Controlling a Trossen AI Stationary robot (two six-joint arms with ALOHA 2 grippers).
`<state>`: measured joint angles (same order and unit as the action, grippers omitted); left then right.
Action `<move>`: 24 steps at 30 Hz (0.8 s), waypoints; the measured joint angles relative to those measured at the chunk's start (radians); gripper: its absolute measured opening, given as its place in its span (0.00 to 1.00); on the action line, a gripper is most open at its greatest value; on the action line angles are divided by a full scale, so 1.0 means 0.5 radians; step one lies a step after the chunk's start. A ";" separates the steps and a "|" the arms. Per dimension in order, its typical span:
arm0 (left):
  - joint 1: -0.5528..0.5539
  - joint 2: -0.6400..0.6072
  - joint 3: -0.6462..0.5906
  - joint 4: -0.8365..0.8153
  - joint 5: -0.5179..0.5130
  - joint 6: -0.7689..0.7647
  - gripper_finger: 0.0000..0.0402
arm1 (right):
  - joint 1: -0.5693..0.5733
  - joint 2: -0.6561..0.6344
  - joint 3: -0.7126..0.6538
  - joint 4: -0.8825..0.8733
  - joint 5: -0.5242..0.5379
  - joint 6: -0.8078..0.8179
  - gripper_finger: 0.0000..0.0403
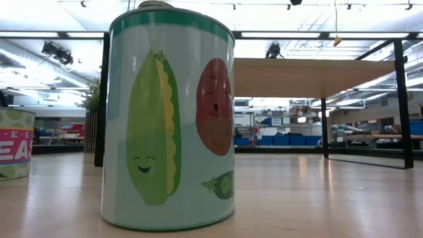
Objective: Pick and place cans onto a shelf
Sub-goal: Put the canned peaches on the shelf
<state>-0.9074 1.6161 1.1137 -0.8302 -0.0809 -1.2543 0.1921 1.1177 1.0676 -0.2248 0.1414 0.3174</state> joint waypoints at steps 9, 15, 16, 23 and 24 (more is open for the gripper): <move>0.158 -0.027 0.282 -0.008 0.006 -0.008 0.80 | -0.002 -0.106 0.000 -0.144 -0.101 -0.013 0.86; 0.378 -0.027 0.673 -0.211 0.007 0.271 0.80 | -0.008 -0.156 0.000 -0.143 -0.102 -0.067 0.86; 0.422 -0.027 0.740 -0.230 0.006 0.331 0.80 | -0.010 -0.160 0.000 -0.157 -0.103 -0.068 0.86; 0.811 -0.027 1.112 -0.239 0.007 0.774 0.80 | -0.011 -0.163 0.000 -0.215 -0.102 -0.066 0.86; 0.873 -0.027 1.160 -0.240 0.005 0.844 0.80 | -0.011 -0.170 0.000 -0.230 -0.101 -0.066 0.86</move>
<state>-0.4708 1.6028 1.6936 -0.9502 -0.0783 -0.8325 0.1864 1.0328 1.0676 -0.3398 0.0907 0.2846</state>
